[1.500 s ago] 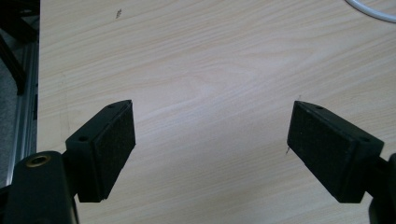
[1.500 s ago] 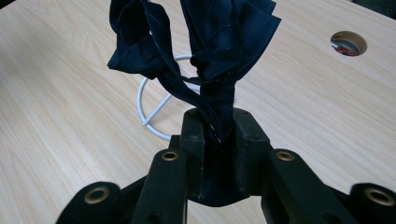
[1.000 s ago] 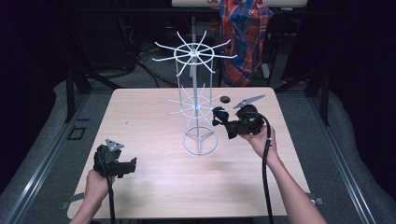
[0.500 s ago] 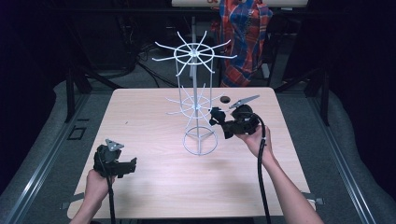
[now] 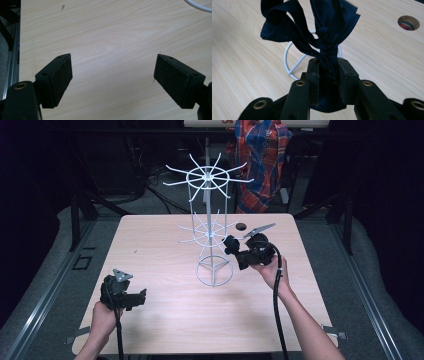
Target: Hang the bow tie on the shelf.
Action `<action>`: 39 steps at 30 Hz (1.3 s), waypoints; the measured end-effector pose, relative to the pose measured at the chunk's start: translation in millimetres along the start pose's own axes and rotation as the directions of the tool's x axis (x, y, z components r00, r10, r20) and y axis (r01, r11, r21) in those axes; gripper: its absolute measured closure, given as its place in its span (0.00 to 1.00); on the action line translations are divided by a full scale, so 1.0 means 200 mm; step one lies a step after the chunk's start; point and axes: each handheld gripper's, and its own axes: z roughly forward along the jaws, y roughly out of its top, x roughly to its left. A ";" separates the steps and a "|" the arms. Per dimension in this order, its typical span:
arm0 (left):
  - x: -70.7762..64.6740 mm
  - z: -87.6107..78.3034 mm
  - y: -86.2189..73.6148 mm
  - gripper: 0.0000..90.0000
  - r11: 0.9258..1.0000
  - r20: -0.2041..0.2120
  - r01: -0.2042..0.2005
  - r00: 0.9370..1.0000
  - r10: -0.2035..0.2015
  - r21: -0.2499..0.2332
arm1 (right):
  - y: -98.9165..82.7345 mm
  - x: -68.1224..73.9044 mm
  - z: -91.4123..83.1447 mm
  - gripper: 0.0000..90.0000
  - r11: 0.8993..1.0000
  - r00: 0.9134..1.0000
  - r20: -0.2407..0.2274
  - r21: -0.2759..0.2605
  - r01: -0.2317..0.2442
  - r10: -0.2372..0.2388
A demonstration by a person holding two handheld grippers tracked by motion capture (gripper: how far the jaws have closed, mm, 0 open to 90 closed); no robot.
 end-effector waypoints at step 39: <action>0.00 -0.01 0.00 0.17 1.000 0.000 -0.003 1.000 0.003 -0.003 | -0.05 -0.01 0.01 0.50 1.000 1.000 -0.010 0.028 -0.004 0.005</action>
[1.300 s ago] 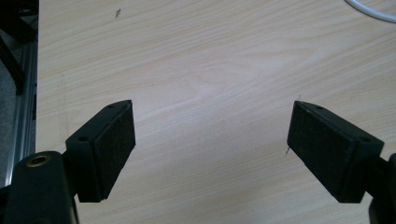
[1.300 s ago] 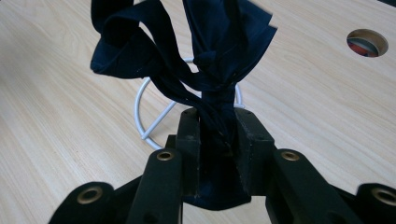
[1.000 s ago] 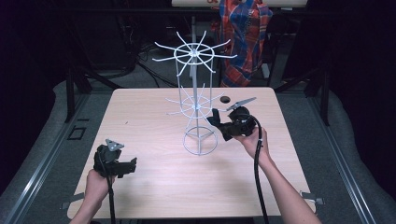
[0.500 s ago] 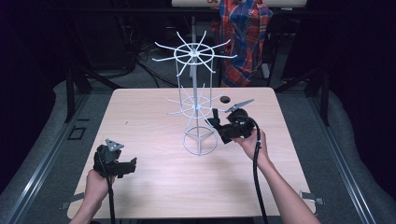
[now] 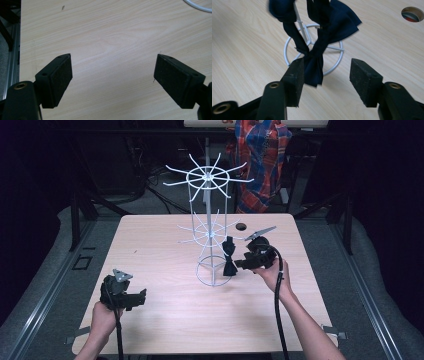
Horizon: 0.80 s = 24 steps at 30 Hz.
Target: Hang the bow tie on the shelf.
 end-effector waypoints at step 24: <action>0.00 0.00 0.00 0.17 1.000 -0.002 0.003 1.000 -0.003 -0.002 | -0.09 -0.01 -0.19 0.20 0.998 0.999 0.013 0.045 0.047 -0.048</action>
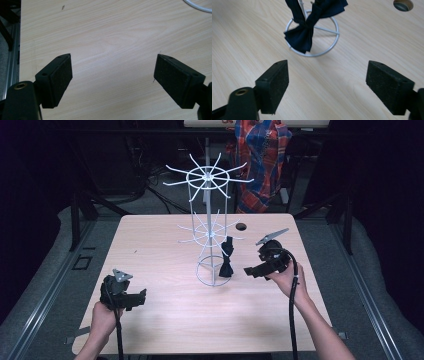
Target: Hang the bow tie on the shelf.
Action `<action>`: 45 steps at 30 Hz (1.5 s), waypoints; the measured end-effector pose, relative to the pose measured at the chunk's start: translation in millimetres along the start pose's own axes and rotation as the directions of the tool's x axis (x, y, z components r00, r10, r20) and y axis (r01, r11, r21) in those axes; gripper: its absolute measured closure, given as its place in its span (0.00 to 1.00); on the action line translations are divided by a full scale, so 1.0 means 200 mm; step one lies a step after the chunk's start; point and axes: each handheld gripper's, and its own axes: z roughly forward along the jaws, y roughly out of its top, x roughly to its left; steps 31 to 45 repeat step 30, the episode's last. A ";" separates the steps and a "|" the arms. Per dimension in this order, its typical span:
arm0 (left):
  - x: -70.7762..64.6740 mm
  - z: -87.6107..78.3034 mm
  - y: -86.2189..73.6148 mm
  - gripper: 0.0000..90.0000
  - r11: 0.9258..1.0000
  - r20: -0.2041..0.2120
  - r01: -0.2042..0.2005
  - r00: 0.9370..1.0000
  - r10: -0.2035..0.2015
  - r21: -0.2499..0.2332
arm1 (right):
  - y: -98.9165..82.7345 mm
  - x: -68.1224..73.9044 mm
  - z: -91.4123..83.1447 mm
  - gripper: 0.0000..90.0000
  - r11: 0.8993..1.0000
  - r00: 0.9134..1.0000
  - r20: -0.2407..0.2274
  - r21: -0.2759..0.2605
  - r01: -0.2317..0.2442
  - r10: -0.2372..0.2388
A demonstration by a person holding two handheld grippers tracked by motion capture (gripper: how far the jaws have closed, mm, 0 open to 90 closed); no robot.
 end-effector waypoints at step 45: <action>-0.01 0.00 0.01 0.17 1.000 0.008 -0.011 1.000 0.011 -0.003 | -0.31 -0.02 0.00 0.10 0.982 1.000 0.017 0.190 -0.012 0.009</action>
